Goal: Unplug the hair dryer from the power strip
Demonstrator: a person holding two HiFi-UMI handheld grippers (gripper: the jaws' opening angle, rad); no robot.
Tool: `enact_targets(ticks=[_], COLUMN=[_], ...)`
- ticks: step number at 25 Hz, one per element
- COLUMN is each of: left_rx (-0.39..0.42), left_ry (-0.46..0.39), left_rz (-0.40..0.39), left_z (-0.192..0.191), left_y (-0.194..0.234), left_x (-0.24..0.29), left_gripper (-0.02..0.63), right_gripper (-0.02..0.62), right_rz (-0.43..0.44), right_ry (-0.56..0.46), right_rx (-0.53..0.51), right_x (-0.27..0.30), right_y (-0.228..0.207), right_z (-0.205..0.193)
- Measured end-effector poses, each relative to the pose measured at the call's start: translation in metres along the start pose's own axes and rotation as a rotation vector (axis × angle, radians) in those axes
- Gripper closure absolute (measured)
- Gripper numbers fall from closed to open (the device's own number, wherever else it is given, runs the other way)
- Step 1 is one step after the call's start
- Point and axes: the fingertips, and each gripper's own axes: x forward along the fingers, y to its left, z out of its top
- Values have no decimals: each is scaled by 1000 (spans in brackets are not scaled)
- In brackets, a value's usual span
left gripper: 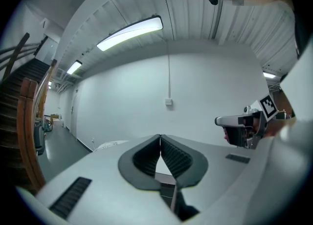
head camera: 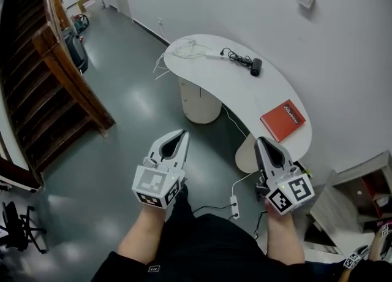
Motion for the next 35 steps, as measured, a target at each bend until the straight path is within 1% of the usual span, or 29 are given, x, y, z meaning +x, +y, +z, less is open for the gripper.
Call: enact_targets(ticks=[3,7,10,13,16,20,26,30,35], left_rx=[1,-5,-6,-1,2,-13,-23,-12,-13], left_ry=[5,14,23,30,32,48,85,95,106], left_rz=[-20,-26,-44,-63,-71,-77,-70,-66,-66], left_z=[2,7,9,11,11,4,-8,-10,-14], left_y=[35,95,137,172,197,217,239,248,255], left_x=[27,61,84,100,115,129,159,195,261], left_gripper=[592,592,592,592,592,592,592,592,592], right_gripper=[557,557,557,557,557,557,557,557,557], right_rz=[-5,23,21,17,12,10,23,42,71], right_ry=[-6,20,24,22,27,51,52,48,42], right_rx=[12,33,56,71,88,115,143,169,170], right_x=[46,119,166,203,230,254,287,313,350], right_y=[-10,-9,-10,-8,-10,-19,-44,-75,-129], right_z=[2,-5,-10,-13,-21,-33,-38,-43,-40])
